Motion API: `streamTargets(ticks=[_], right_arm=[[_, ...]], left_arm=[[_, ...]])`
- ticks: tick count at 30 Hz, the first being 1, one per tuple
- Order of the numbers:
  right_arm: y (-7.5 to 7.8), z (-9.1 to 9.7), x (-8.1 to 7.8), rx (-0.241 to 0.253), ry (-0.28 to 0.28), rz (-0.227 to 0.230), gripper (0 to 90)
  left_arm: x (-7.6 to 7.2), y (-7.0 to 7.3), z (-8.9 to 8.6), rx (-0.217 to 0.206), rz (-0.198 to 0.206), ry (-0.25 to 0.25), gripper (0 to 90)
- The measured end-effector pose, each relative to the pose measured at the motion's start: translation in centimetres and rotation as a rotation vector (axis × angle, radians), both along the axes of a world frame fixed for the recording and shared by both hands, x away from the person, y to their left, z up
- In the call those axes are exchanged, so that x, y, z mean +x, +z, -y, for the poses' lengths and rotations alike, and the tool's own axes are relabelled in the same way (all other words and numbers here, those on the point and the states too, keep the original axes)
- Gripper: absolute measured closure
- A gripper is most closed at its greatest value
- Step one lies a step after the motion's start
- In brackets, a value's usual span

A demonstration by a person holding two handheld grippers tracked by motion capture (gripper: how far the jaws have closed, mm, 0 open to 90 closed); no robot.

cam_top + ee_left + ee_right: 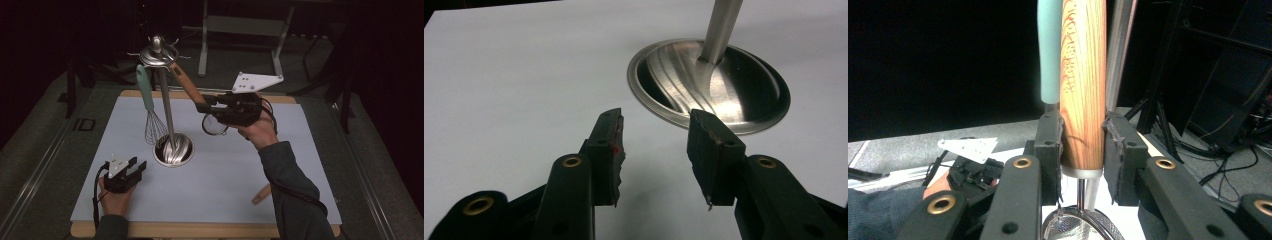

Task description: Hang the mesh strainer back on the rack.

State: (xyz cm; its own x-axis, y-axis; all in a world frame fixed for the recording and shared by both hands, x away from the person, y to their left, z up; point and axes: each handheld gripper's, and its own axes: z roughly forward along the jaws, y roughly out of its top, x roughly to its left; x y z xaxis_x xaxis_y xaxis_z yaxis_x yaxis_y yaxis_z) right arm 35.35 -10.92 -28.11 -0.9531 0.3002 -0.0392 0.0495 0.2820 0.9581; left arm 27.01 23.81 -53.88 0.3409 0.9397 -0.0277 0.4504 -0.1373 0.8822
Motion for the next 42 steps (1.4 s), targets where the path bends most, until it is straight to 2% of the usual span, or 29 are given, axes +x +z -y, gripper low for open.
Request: streamTargets(ticks=[12, 22, 28, 42], right_arm=[[0.0, -1.2, 0.1, -0.003, 0.017, -0.006, 70.7], [-0.4, -2.0, 0.9, -0.018, -0.017, -0.026, 70.5], [-0.9, -2.8, 1.0, -0.052, -0.057, -0.004, 70.2], [-1.7, -4.5, 1.1, -0.083, -0.073, -0.018, 69.9]], left_arm=[[0.0, 0.0, 0.0, -0.001, -0.001, -0.001, 57.9], [0.0, 0.0, 0.0, -0.003, 0.001, 0.000, 57.9], [0.0, 0.0, 0.0, -0.003, 0.003, 0.000, 57.9], [-0.1, 0.0, 0.0, -0.007, 0.005, 0.002, 57.9]])
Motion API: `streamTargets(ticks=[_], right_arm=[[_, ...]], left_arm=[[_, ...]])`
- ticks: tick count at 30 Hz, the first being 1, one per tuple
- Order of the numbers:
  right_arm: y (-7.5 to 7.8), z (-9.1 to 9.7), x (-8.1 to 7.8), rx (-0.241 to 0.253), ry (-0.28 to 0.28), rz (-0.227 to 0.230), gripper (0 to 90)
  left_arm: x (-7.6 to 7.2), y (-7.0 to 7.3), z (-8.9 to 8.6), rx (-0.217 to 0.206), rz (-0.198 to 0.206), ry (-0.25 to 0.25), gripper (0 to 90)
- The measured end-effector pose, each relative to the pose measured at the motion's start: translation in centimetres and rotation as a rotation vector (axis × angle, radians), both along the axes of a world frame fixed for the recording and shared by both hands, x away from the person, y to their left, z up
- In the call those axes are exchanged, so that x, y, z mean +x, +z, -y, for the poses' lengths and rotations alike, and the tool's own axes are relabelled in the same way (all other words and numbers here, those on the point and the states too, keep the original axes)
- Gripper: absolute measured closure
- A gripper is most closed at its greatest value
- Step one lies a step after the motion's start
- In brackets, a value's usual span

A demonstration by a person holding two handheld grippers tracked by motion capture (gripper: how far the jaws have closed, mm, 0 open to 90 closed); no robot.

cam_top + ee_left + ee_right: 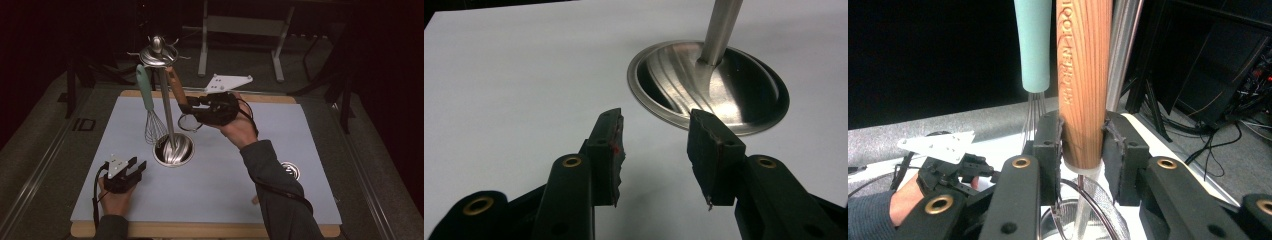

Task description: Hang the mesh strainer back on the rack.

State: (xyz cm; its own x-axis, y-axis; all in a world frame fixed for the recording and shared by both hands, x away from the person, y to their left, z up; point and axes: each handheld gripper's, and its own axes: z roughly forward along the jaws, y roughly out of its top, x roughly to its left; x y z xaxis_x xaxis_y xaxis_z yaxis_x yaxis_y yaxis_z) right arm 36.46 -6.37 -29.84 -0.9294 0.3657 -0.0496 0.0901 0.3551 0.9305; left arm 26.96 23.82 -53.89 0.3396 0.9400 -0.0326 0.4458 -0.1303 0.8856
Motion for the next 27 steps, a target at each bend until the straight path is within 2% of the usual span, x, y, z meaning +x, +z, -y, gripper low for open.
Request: streamTargets(ticks=[10, 27], right_arm=[[-0.04, -0.88, 0.00, -0.010, -0.001, -0.004, 69.3], [0.06, -0.55, -0.12, -0.022, 0.015, -0.002, 68.3]], left_arm=[[-0.02, 0.01, -0.04, 0.004, 0.000, -0.002, 57.8], [-0.05, 0.01, 0.03, 0.003, -0.001, 0.001, 57.9]])
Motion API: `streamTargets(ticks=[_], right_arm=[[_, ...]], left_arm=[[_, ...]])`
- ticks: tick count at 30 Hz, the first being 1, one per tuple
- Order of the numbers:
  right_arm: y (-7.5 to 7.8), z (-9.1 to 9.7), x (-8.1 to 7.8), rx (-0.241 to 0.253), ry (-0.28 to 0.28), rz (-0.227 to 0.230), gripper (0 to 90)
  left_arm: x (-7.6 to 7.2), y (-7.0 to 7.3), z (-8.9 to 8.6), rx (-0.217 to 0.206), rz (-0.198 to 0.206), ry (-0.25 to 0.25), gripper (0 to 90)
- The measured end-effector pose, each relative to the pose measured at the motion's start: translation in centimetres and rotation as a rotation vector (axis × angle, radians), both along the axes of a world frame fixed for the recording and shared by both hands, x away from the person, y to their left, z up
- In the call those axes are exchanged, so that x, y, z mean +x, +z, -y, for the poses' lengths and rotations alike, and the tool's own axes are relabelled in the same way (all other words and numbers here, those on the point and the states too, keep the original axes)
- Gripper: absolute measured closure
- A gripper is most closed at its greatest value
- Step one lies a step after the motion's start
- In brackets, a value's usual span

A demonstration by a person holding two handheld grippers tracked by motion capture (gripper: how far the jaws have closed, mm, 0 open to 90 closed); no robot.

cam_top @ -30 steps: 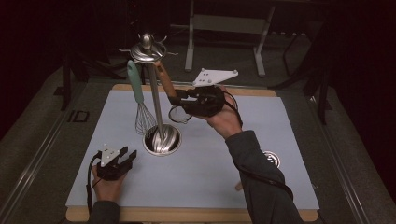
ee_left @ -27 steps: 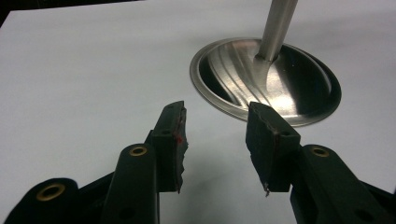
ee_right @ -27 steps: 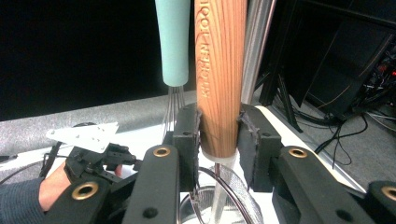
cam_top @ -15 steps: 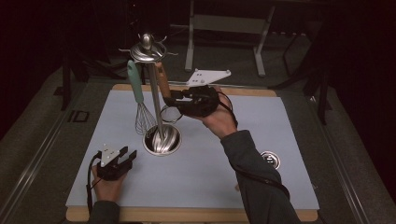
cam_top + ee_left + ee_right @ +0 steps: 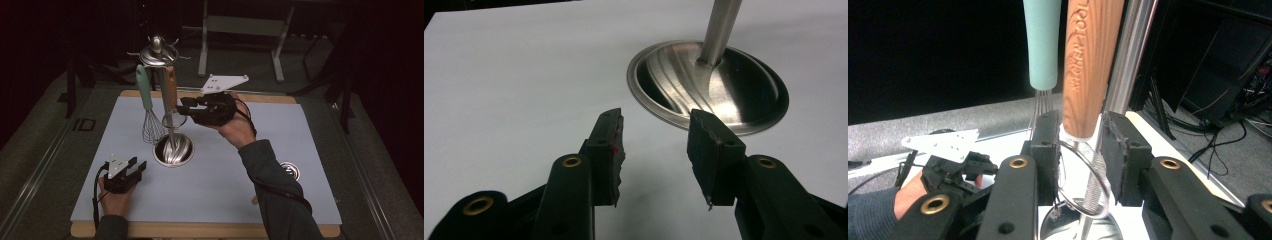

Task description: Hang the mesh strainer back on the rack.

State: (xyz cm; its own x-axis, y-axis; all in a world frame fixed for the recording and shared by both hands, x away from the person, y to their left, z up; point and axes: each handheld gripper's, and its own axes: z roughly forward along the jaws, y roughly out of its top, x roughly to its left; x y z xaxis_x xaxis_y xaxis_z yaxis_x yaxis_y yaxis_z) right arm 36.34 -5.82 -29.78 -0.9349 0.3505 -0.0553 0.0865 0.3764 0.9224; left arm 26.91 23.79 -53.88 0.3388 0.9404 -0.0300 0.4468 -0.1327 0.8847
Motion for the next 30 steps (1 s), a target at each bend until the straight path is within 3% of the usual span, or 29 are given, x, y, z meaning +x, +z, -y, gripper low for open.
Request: streamTargets(ticks=[30], right_arm=[[-2.7, 3.2, 0.0, -0.159, 0.009, -0.031, 73.4]], left_arm=[[0.1, 0.0, 0.0, 0.001, -0.004, -0.002, 58.1]])
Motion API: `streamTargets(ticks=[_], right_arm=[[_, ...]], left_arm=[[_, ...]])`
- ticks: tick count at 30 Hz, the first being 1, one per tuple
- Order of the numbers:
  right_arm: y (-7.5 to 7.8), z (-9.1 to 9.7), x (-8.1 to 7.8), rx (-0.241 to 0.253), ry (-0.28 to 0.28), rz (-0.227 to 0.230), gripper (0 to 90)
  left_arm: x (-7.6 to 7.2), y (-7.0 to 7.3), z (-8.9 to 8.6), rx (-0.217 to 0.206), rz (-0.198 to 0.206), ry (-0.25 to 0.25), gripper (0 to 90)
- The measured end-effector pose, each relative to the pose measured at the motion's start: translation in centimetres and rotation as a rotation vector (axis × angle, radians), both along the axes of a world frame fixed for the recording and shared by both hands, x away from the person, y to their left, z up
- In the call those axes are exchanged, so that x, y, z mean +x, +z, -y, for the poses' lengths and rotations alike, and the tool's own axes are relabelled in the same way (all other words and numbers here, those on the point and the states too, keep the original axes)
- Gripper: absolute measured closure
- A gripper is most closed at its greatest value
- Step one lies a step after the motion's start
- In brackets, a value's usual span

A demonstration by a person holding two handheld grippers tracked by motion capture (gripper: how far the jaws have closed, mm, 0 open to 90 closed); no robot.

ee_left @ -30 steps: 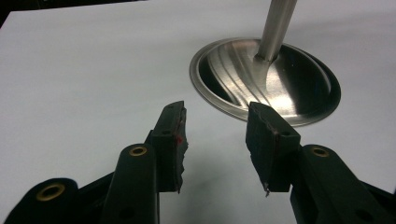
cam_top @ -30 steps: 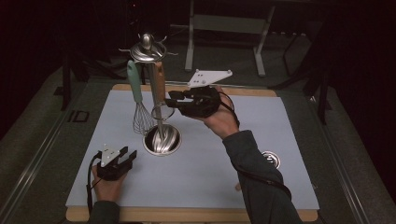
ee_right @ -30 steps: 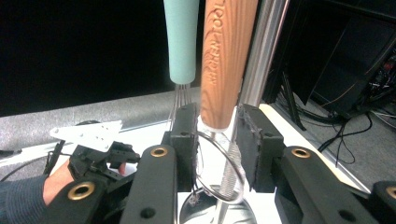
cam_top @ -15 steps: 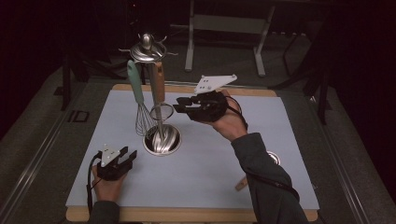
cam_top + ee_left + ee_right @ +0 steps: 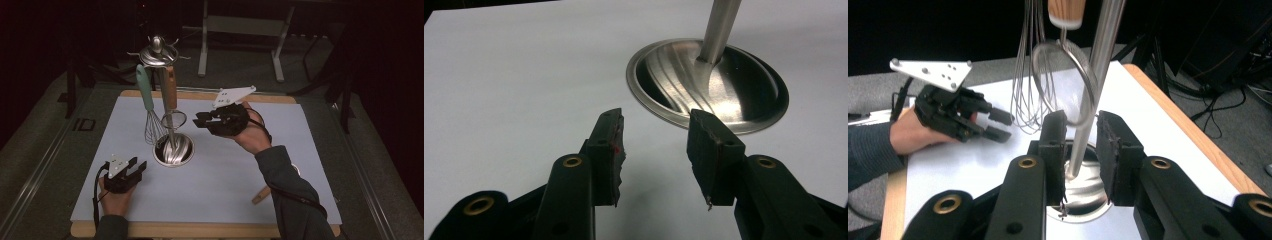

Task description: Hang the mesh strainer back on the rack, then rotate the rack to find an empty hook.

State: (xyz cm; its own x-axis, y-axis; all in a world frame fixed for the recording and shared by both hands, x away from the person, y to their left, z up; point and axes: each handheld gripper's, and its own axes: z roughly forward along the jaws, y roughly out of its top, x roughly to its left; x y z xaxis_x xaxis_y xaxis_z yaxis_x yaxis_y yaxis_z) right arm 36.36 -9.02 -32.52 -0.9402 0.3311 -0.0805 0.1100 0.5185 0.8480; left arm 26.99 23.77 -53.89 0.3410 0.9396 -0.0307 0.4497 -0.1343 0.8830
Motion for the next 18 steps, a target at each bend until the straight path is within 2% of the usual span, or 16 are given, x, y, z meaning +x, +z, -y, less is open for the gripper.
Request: streamTargets(ticks=[8, 18], right_arm=[[-1.0, 0.6, 0.0, -0.042, -0.011, -0.010, 73.5], [-2.3, 1.7, 0.0, -0.063, -0.027, -0.022, 73.8]], left_arm=[[0.0, 0.0, 0.0, 0.003, -0.003, -0.005, 59.1], [0.0, 0.0, 0.0, 0.001, -0.002, -0.009, 61.8]])
